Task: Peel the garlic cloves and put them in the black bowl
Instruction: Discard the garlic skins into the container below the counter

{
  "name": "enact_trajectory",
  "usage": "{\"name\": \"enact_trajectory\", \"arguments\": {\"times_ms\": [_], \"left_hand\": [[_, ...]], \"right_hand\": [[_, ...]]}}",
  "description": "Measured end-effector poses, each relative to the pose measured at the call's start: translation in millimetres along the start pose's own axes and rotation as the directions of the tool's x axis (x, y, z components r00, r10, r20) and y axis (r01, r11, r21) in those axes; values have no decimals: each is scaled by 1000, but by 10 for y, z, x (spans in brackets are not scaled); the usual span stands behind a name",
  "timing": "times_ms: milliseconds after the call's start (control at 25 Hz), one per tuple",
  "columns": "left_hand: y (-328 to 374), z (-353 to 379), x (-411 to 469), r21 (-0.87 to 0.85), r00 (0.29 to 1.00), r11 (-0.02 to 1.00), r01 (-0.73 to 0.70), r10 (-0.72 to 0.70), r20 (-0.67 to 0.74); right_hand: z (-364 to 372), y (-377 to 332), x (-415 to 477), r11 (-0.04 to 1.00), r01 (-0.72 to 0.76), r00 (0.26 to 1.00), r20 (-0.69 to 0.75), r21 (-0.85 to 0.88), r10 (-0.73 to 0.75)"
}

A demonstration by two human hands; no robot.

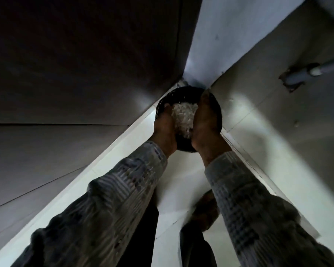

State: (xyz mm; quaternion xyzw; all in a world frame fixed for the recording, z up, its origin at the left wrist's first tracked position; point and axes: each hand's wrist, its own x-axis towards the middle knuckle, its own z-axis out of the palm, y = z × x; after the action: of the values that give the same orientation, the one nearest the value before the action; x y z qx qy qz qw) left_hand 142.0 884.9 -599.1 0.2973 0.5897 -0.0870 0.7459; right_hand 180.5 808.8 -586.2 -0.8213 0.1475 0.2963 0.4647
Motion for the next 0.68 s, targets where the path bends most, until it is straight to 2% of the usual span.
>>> {"name": "enact_trajectory", "arguments": {"times_ms": [40, 80, 120, 160, 200, 280, 360, 400, 440, 520, 600, 680], "left_hand": [[75, 9, -39, 12, 999, 1000, 14, -15, 49], [160, 30, -141, 59, 993, 998, 6, -13, 121], [225, 48, -249, 121, 985, 993, -13, -8, 170], [260, 54, -349, 194, 983, 980, -54, 18, 184], [275, 37, -482, 242, 977, 962, -123, 74, 202], [343, -55, -801, 303, 953, 917, -260, 192, 235], [388, -139, -1106, 392, 906, 819, -418, 349, 238], [427, -175, -1293, 501, 871, 713, -491, 421, 254], [504, -191, -1547, 623, 829, 560, -547, 467, 308], [673, -152, -2086, 760, 758, 241, -603, 471, 452], [900, -34, -2737, 799, 728, 40, -599, 443, 523], [1071, 76, -3393, 788, 682, -105, -607, 439, 584]], "right_hand": [[-22, 27, -22, 976, 162, 986, -9, -146, -165], [-3, 110, -34, 887, 354, 935, 89, -296, -343], [13, 251, -22, 773, 484, 875, 211, -410, -436], [-6, 343, 18, 719, 503, 864, 288, -480, -412], [-64, 324, 42, 716, 453, 891, 298, -532, -342], [-221, 67, -40, 730, 376, 926, 216, -570, -309], [-456, -356, -345, 723, 396, 918, 239, -566, -316], [-604, -536, -545, 707, 428, 903, 284, -563, -321], [-752, -664, -754, 699, 441, 897, 305, -563, -320], [-1068, -907, -1182, 671, 485, 873, 354, -561, -336], [-1421, -1178, -1605, 657, 517, 856, 355, -549, -376], [-1822, -1514, -2128, 666, 511, 860, 335, -544, -386]]}}
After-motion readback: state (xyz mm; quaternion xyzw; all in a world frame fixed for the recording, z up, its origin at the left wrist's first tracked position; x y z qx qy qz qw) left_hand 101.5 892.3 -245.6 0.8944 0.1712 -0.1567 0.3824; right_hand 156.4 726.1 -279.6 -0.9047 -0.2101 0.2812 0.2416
